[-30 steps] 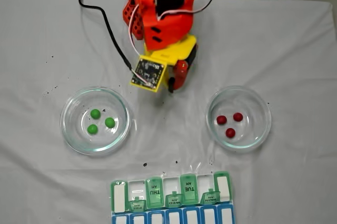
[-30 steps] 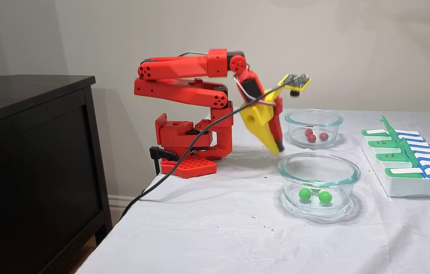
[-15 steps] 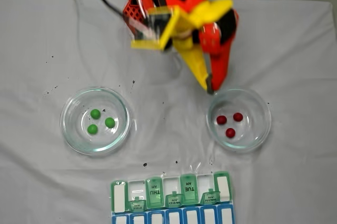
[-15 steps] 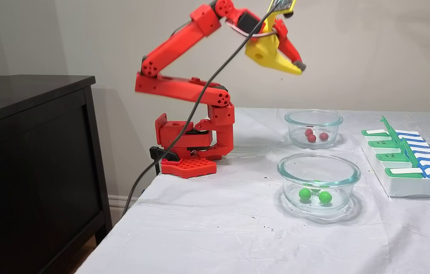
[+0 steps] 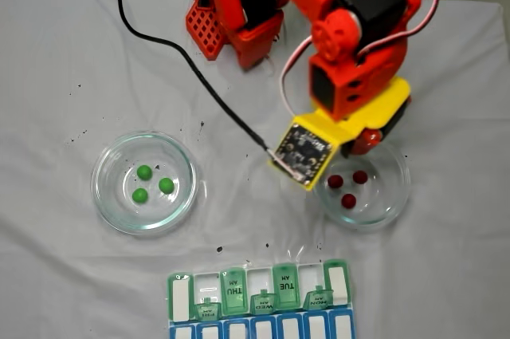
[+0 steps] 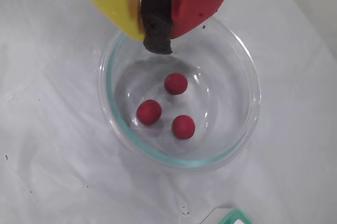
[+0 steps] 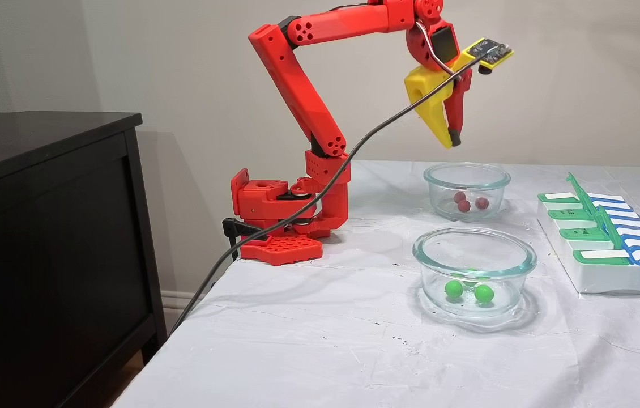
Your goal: Sort medicines into box.
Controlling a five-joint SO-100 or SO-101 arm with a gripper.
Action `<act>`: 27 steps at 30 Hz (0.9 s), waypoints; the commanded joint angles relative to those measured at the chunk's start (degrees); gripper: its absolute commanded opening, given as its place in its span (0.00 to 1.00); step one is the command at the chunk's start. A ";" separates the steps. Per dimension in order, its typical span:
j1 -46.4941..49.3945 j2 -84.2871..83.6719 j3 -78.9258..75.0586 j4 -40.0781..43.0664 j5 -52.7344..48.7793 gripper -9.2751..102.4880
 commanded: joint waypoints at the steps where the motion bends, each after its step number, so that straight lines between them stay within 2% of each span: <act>1: -2.81 0.79 -5.71 0.88 0.88 0.08; 4: -1.93 -4.39 -7.56 1.14 3.69 0.10; 8: -0.79 -3.78 -4.83 -4.39 9.49 0.14; 14: -0.09 -2.55 -1.76 -8.88 10.63 0.21; 27: -1.76 -5.80 6.33 -17.84 12.66 0.25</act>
